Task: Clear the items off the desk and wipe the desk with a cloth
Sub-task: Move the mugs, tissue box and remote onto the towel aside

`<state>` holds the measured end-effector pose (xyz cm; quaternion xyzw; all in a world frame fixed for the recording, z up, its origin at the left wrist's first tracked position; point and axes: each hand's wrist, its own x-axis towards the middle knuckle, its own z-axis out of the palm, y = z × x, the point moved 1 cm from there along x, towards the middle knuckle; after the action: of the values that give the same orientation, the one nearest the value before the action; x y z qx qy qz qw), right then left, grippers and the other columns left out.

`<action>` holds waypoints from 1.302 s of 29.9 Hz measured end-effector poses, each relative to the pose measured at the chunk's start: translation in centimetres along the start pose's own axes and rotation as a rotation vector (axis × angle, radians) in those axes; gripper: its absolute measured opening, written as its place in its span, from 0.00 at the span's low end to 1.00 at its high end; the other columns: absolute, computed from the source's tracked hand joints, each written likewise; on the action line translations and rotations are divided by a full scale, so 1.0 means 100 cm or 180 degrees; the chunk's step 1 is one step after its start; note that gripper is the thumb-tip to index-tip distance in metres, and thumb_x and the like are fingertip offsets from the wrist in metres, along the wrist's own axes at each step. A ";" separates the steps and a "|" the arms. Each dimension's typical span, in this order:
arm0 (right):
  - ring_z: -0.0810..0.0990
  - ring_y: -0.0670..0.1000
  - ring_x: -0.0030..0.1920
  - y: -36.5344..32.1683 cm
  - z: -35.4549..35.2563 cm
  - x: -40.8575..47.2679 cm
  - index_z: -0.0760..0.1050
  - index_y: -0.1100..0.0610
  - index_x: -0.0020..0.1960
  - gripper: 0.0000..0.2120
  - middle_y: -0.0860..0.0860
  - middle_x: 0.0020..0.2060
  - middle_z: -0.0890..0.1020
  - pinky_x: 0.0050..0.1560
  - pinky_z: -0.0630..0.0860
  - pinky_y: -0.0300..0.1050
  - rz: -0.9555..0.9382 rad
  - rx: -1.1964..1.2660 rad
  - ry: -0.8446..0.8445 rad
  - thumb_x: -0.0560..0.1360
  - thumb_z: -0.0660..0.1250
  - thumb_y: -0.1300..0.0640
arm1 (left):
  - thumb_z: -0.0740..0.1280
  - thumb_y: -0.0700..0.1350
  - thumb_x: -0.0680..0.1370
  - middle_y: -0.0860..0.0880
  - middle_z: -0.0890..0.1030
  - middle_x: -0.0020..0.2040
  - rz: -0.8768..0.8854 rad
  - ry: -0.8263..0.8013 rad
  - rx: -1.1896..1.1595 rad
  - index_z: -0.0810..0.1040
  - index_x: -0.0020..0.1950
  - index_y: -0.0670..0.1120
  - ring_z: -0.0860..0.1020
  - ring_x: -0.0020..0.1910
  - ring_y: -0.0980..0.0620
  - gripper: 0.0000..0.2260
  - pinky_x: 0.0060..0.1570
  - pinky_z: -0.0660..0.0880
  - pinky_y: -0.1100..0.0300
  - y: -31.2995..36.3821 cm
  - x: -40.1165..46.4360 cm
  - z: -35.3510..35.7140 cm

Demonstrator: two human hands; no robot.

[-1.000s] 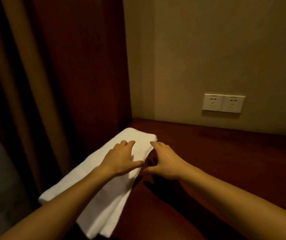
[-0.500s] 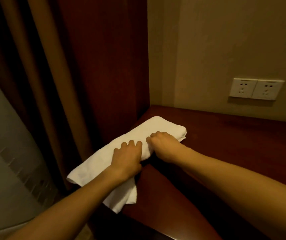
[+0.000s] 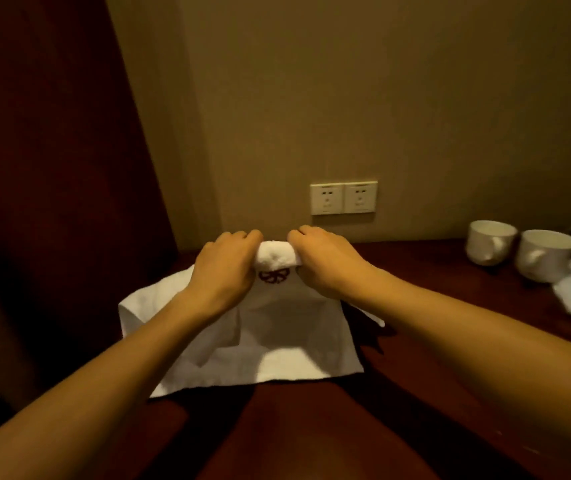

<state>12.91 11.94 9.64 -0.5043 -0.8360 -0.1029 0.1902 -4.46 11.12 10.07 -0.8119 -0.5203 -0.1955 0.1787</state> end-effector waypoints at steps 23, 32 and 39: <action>0.70 0.53 0.36 0.039 0.018 -0.038 0.64 0.54 0.48 0.10 0.52 0.44 0.74 0.33 0.67 0.48 0.0476 -0.0296 0.0230 0.74 0.66 0.61 | 0.69 0.31 0.66 0.42 0.77 0.47 0.0538 0.0420 0.0832 0.75 0.54 0.43 0.74 0.43 0.39 0.18 0.37 0.68 0.50 -0.048 0.009 0.052; 0.76 0.53 0.41 0.018 0.077 -0.059 0.68 0.53 0.50 0.09 0.51 0.44 0.77 0.40 0.74 0.48 0.0563 -0.0070 -0.1007 0.72 0.65 0.54 | 0.72 0.45 0.69 0.48 0.76 0.61 0.0494 -0.1096 0.0246 0.72 0.65 0.49 0.73 0.57 0.47 0.24 0.53 0.70 0.53 -0.074 -0.034 0.116; 0.79 0.55 0.40 0.038 0.067 -0.037 0.78 0.62 0.43 0.42 0.58 0.40 0.82 0.47 0.76 0.51 0.1368 0.1236 -0.1650 0.67 0.52 0.23 | 0.49 0.81 0.59 0.53 0.76 0.57 -0.0254 -0.2456 -0.1447 0.79 0.58 0.48 0.73 0.58 0.52 0.46 0.64 0.67 0.54 -0.086 -0.018 0.090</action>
<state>16.40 13.17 1.96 -0.6318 -0.7356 0.2303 0.0817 -11.82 17.55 2.13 -0.8233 -0.5237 0.0055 -0.2191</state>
